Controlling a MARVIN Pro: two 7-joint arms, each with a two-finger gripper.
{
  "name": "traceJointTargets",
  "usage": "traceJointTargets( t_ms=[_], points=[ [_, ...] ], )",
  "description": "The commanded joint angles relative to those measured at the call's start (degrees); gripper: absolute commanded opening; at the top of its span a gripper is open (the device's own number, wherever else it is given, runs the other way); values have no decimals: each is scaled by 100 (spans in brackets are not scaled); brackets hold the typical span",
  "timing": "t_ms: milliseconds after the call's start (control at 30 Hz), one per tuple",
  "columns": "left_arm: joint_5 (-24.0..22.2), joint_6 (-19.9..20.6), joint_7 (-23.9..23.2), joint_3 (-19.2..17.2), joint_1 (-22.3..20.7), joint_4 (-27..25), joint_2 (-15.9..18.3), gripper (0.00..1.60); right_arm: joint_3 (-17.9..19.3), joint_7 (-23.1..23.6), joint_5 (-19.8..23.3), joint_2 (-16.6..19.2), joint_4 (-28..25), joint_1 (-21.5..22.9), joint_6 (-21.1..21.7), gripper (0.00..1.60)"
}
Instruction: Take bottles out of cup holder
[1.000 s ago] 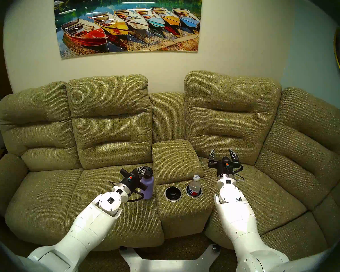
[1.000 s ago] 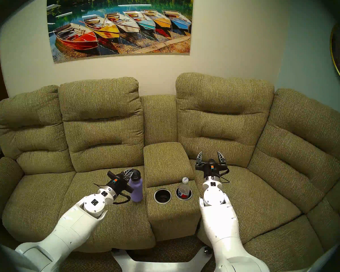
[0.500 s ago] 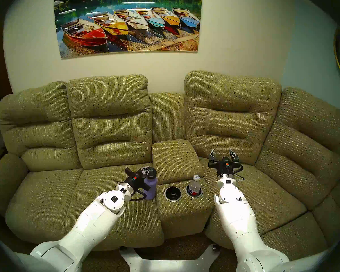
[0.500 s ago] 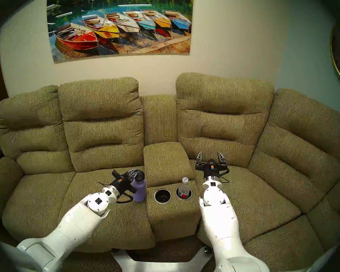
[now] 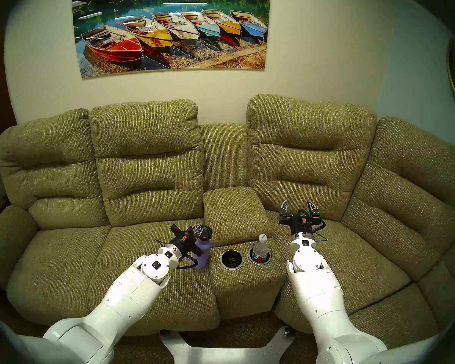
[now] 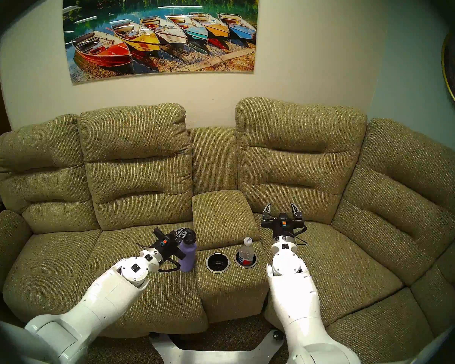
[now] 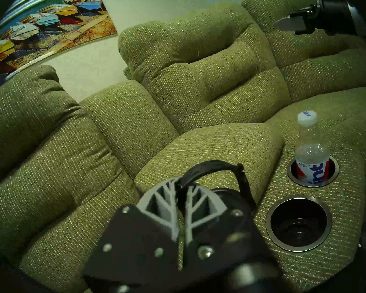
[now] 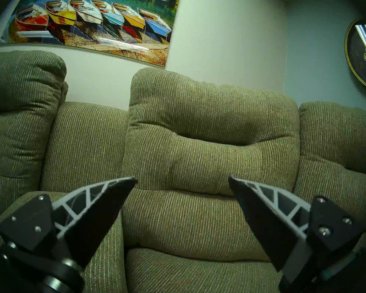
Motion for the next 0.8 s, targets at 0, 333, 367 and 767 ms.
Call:
traceJointTargets(
  t_ms=[0, 333, 367, 767],
  points=[
    [-68, -105, 14, -37, 49, -375, -18, 69, -8, 13, 0, 10, -134, 60, -20, 160],
    [-152, 66, -1, -84, 485, -956, 102, 72, -8, 16, 1, 9, -141, 57, -16, 160],
    [-160, 71, 26, -97, 505, -963, 96, 81, -8, 17, 1, 9, -142, 57, -15, 160],
    [-354, 34, 53, -209, 997, -1642, 272, 160, -7, 14, 0, 9, -134, 60, -20, 160]
  ],
)
